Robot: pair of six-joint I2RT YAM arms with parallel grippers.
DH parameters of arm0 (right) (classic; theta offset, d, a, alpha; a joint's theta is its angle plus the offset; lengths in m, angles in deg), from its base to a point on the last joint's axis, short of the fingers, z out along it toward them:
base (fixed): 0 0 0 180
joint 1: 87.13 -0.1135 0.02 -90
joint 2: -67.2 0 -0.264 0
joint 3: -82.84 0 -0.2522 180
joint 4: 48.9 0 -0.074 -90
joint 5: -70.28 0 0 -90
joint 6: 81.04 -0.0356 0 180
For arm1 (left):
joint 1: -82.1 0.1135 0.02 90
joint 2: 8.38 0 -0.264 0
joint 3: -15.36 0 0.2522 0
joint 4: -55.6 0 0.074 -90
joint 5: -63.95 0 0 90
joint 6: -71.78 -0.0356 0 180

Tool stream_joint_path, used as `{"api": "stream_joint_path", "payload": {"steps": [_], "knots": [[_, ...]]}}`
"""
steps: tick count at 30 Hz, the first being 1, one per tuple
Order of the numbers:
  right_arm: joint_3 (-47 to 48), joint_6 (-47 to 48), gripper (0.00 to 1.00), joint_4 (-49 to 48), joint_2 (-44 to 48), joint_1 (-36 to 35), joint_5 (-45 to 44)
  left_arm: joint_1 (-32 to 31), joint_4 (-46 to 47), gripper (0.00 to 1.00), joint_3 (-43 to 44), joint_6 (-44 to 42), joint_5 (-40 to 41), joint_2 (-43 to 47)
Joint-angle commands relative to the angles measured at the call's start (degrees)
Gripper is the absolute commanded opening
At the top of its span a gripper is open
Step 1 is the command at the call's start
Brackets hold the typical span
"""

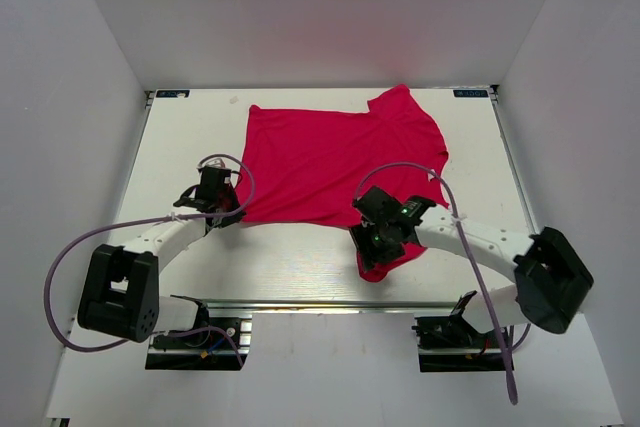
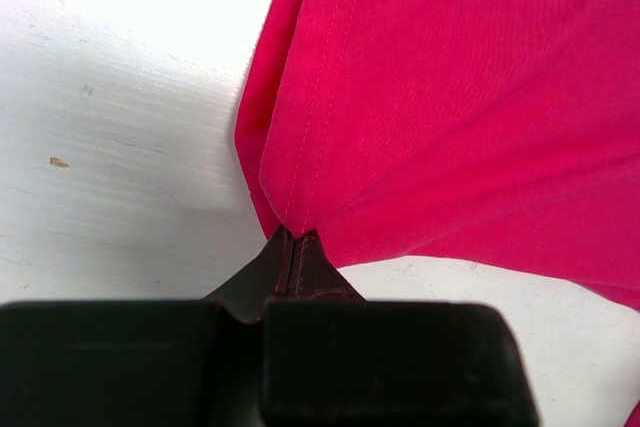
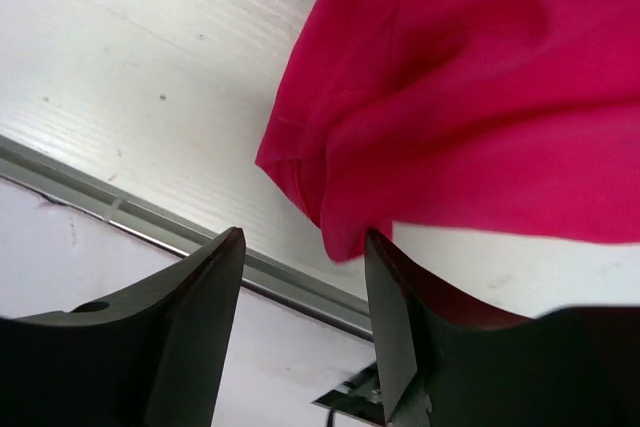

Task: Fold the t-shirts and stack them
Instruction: Grap the side of the flattened tshirt closest away from the robot with both arms

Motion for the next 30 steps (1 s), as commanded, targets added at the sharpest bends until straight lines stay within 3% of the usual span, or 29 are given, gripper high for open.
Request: {"api": "stream_joint_path", "payload": {"steps": [1, 5, 8, 10, 14, 19, 30], "knots": [[3.4, 5.1, 0.59, 3.2, 7.6, -1.2, -6.0, 0.2, 0.6, 0.0, 0.1, -0.5, -0.8, -0.1], [3.6, 9.5, 0.6, 2.0, 10.8, -2.0, -8.3, 0.2, 0.6, 0.0, 0.1, -0.5, -0.8, -0.1], [2.1, 11.7, 0.6, -2.5, 11.0, -3.5, -3.9, 0.2, 0.0, 0.0, 0.1, -0.5, -0.3, -0.1], [1.4, 13.6, 0.6, -5.8, 10.0, -4.3, -2.1, 0.2, 0.0, 0.0, 0.1, -0.5, 0.3, -0.1], [1.2, 14.4, 0.59, -7.2, 3.7, -5.5, -7.3, 0.2, 0.0, 0.0, 0.1, -0.5, 0.3, -0.1], [0.5, 10.2, 0.5, -6.1, -2.8, -5.3, -17.1, 0.2, -0.5, 0.0, 0.1, -1.1, 0.3, -0.6], [-0.6, 3.3, 0.44, -14.3, -5.7, -5.1, -14.2, 0.2, 0.1, 0.0, 0.1, -1.1, -0.2, -0.6]]}}
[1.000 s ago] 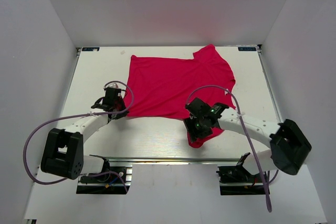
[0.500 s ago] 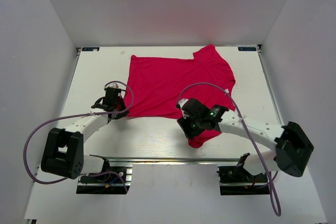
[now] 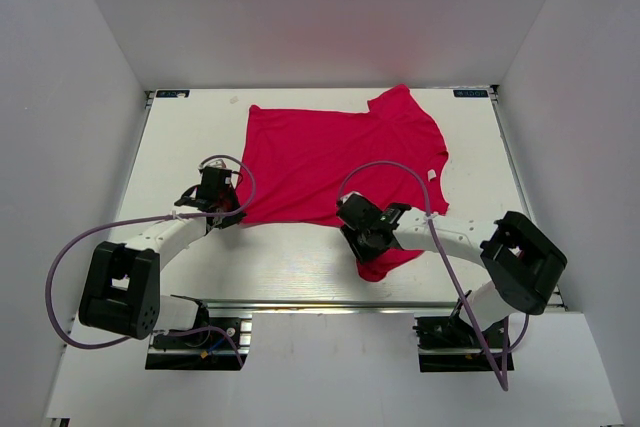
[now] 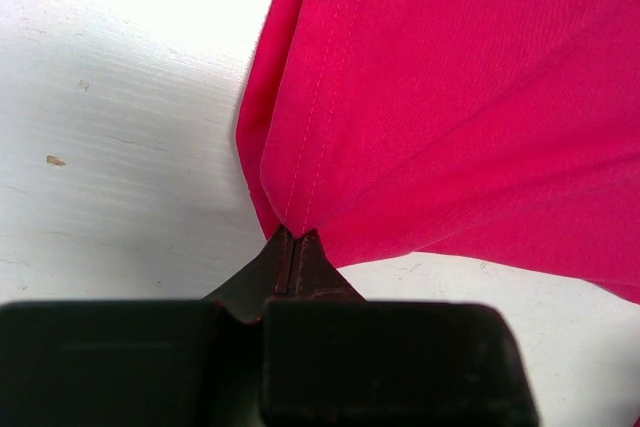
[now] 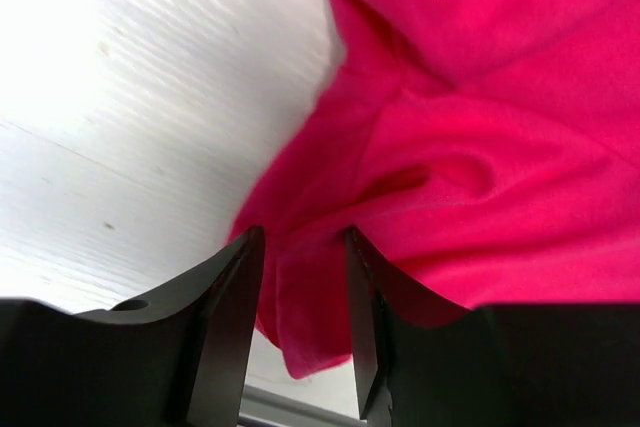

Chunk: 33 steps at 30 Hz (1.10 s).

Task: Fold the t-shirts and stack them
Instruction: Grap the side of the flattened tshirt closest away from the robot with both arms

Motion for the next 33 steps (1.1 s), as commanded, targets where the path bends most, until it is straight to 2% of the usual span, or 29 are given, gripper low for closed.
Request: {"api": "stream_joint_path", "payload": {"steps": [1, 7, 9, 11, 14, 20, 25, 27, 33], "knots": [[-0.2, -2.7, 0.44, -4.4, 0.9, 0.1, 0.8, 0.2, 0.3, 0.0, 0.1, -0.5, 0.1, 0.5], [-0.8, -4.1, 0.39, -4.9, -0.3, 0.1, 0.3, 0.2, 0.8, 0.0, -0.4, -0.5, -0.4, 0.0], [-0.6, -4.6, 0.32, -4.7, -0.8, 0.1, 0.2, 0.2, 0.8, 0.0, -0.4, -0.5, -0.4, 0.0], [-0.3, -5.0, 0.14, -3.8, -1.3, 0.0, -0.4, 0.2, 0.8, 0.0, -0.4, -0.5, -0.4, -0.7], [1.4, -5.9, 0.0, -2.8, 0.7, 0.0, -0.6, 0.2, 0.8, 0.0, -0.4, -0.5, -1.0, -0.7], [4.0, -5.6, 0.0, -2.1, 6.3, -0.1, 5.8, 0.2, 0.8, 0.0, -0.4, -0.5, -1.0, -0.7], [2.8, -4.3, 0.0, -5.5, 11.8, 0.0, 12.4, 0.2, 1.9, 0.0, -0.4, -0.5, -2.2, -0.7], [1.9, -3.5, 0.0, -6.3, 12.0, -0.3, 15.2, 0.2, 1.9, 0.0, -0.4, -0.5, -2.8, -0.7], [0.3, -2.9, 0.0, -13.5, 8.1, -0.2, 14.5, 0.2, 1.9, 0.0, -0.4, -0.5, -3.3, -0.7]]}}
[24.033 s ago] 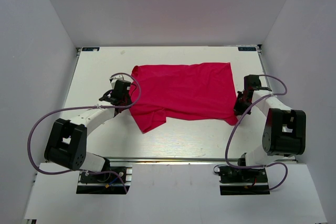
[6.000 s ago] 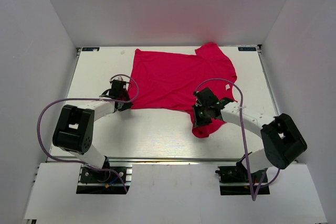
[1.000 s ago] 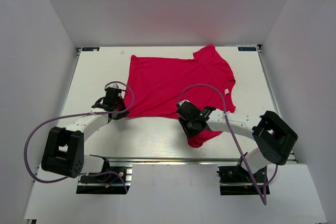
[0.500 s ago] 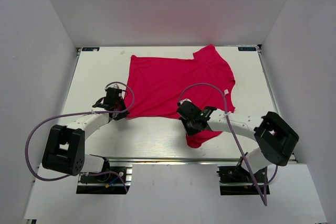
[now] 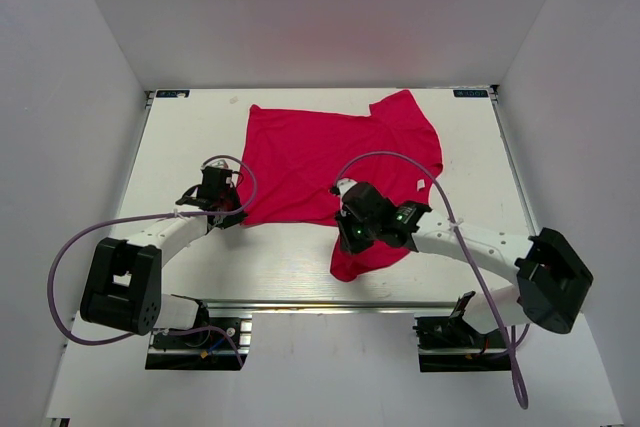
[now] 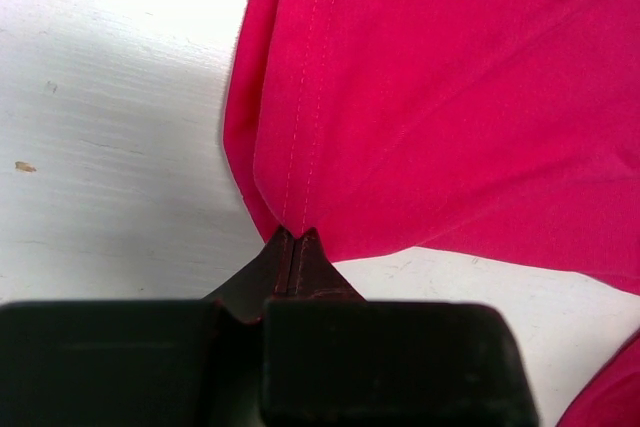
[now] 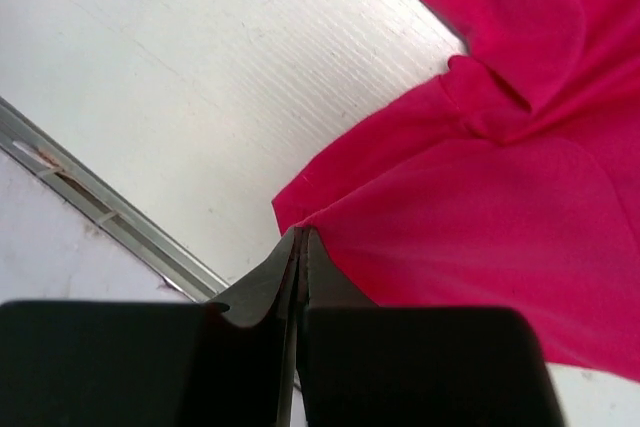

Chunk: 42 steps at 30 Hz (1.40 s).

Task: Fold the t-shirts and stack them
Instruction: Grap the side of the flattened tshirt closest away from the robot with both arms

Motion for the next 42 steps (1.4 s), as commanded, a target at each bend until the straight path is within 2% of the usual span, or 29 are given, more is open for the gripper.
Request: {"api": "stream_joint_path", "payload": {"steps": [1, 5, 6, 8, 9, 10, 14, 16, 19, 22, 23, 24, 28, 30, 33, 38, 42], "knots": [[-1.1, 0.5, 0.0, -7.1, -1.1, 0.0, 0.6, 0.2, 1.0, 0.0, -0.4, -0.4, -1.3, 0.6], [-1.7, -1.7, 0.0, -1.7, 4.5, -0.2, -7.3, 0.2, 0.0, 0.0, 0.1, -0.4, 0.0, 0.6], [-2.5, -5.2, 0.0, 3.3, 9.9, 0.0, -8.2, 0.2, 0.0, 0.0, 0.1, -0.4, 0.1, 1.1], [-6.4, -8.5, 0.0, 6.3, 13.8, 0.0, -10.5, 0.2, 0.0, 0.0, 0.1, -0.4, 0.6, 1.1], [-8.9, -14.9, 0.0, 11.0, 19.7, 0.1, -11.4, 0.2, 0.0, 0.0, 0.1, -0.4, 0.6, 1.6], [-11.9, -17.3, 0.0, 12.5, 21.7, 0.0, -12.5, 0.2, 0.0, 0.0, 0.1, -0.4, 0.6, 1.6], [-22.8, -29.0, 0.0, 17.0, 31.3, -0.1, -11.1, 0.2, 0.0, 0.0, 0.1, -0.4, 0.6, 2.2], [-27.5, -32.7, 0.07, 16.6, 34.0, 0.0, -9.6, 0.2, 0.0, 0.0, 0.1, -0.4, 0.6, 2.2], [-28.4, -33.7, 0.1, 17.8, 34.1, -0.1, -9.2, 0.2, 0.0, 0.0, 0.1, -0.4, 0.6, 2.2], [-24.8, -32.3, 0.2, 20.1, 31.7, -0.1, -12.0, 0.2, 0.0, 0.0, 0.1, -0.4, 0.6, 2.2], [-23.8, -31.5, 0.25, 20.8, 30.8, -0.1, -13.0, 0.2, 0.0, 0.0, 0.1, -0.4, 0.6, 2.2], [-21.2, -27.4, 0.37, 21.0, 28.6, -0.2, -14.5, 0.2, 0.0, 0.0, 0.1, -0.4, 0.6, 2.2], [-12.9, -16.5, 0.51, 18.3, 18.3, -0.8, -14.5, 0.2, 0.0, 0.0, 0.1, -0.4, 0.1, 2.2], [-9.3, -14.9, 0.53, 18.3, 11.3, -2.1, -14.2, 0.2, -0.6, 0.0, 0.1, -0.4, 0.1, 2.8], [-5.8, -13.3, 0.53, 20.1, 8.0, -3.8, -15.4, 0.2, -1.2, 0.0, 0.1, -0.4, 0.6, 4.3], [-8.6, -16.7, 0.56, 20.5, 11.6, -5.1, -13.9, -0.3, -2.8, 0.0, -0.9, 1.1, 1.7, 7.2], [-12.8, -26.2, 0.63, 23.8, 14.8, -5.7, -14.6, -0.9, -4.0, 0.0, -4.2, 4.0, 1.7, 10.7]]}}
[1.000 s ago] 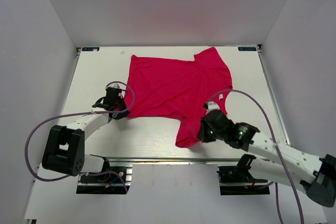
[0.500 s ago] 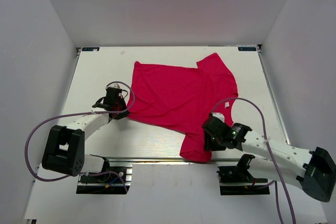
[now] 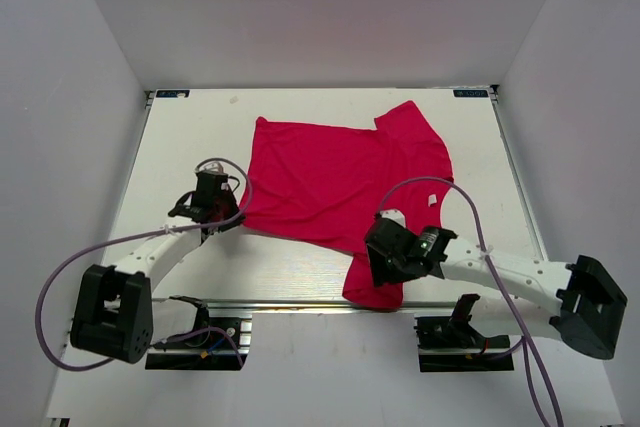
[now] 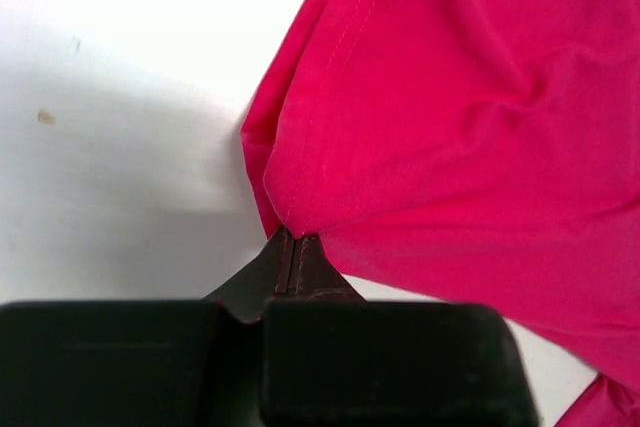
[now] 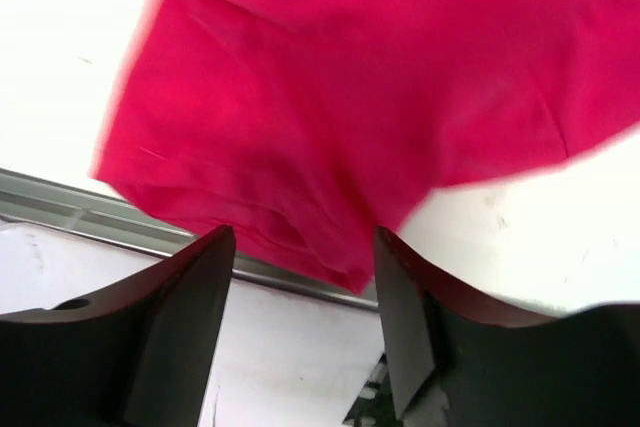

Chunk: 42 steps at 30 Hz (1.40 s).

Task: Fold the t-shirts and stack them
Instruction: Grap the side of the flattened tshirt closest away from the robot with both arms, then fold the flattened tshirt in 1/3 of the way

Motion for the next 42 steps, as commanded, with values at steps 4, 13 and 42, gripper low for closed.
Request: {"api": "stream_joint_path", "payload": {"steps": [4, 13, 42], "knots": [[-7.7, -11.7, 0.66, 2.3, 6.7, -0.3, 1.2, -0.3, -2.4, 0.0, -4.8, 3.7, 1.2, 7.2], [-15.1, -10.1, 0.31, -11.4, 2.2, -0.5, 10.2, -0.3, -4.2, 0.0, -5.4, 4.7, 0.7, 7.8], [14.0, 1.8, 0.0, -7.5, 4.7, 10.9, -29.5, 0.2, -4.1, 0.0, 19.3, 4.7, 1.8, -11.4]]}}
